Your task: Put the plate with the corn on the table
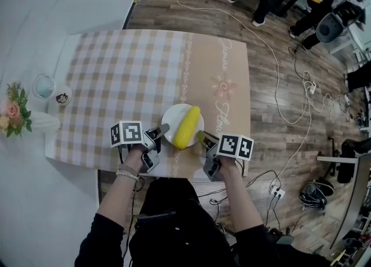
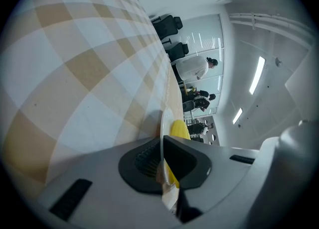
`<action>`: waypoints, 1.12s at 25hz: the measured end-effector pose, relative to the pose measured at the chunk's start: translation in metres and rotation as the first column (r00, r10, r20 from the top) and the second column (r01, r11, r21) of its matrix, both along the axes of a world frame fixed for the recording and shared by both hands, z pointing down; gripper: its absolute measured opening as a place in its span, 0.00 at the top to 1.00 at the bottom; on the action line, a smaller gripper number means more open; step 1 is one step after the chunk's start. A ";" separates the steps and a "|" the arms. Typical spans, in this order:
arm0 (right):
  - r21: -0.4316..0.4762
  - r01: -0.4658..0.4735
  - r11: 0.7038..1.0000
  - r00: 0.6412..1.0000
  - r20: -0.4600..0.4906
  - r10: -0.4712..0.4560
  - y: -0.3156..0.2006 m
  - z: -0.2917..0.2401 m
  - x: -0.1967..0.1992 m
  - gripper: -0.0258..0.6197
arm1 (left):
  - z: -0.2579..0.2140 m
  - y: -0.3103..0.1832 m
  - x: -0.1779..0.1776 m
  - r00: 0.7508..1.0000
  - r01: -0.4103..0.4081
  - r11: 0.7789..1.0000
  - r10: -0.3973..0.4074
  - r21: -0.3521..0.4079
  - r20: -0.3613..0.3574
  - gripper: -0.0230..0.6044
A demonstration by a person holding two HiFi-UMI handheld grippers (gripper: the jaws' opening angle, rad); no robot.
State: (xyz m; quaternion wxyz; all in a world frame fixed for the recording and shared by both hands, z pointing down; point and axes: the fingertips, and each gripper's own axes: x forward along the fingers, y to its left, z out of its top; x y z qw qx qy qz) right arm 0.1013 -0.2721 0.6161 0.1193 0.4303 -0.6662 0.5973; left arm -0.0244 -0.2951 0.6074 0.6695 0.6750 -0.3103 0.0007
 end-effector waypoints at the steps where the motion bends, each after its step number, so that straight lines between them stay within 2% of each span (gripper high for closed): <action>1: 0.003 0.004 1.000 1.000 -0.008 -0.004 0.001 0.000 0.000 0.83 | 0.000 0.000 0.000 1.000 -0.002 1.000 0.002 0.000 0.002 0.93; 8: 0.008 -0.023 1.000 0.999 -0.030 0.023 0.001 0.000 0.004 0.83 | 0.001 0.001 0.003 0.999 -0.026 1.000 0.026 -0.011 0.030 0.93; 14: 0.008 -0.018 1.000 0.998 -0.059 0.019 0.000 0.001 0.006 0.84 | 0.006 0.000 0.004 0.986 -0.077 0.997 0.081 -0.030 0.148 0.92; 21: 0.000 -0.003 1.000 0.997 -0.079 0.003 0.001 0.001 0.005 0.84 | 0.006 0.002 0.004 0.967 -0.108 0.993 0.116 -0.050 0.226 0.88; 28: 0.024 0.054 0.998 0.994 -0.101 -0.051 0.001 -0.001 0.003 0.82 | 0.000 0.002 0.009 0.958 -0.129 0.991 0.134 -0.036 0.253 0.76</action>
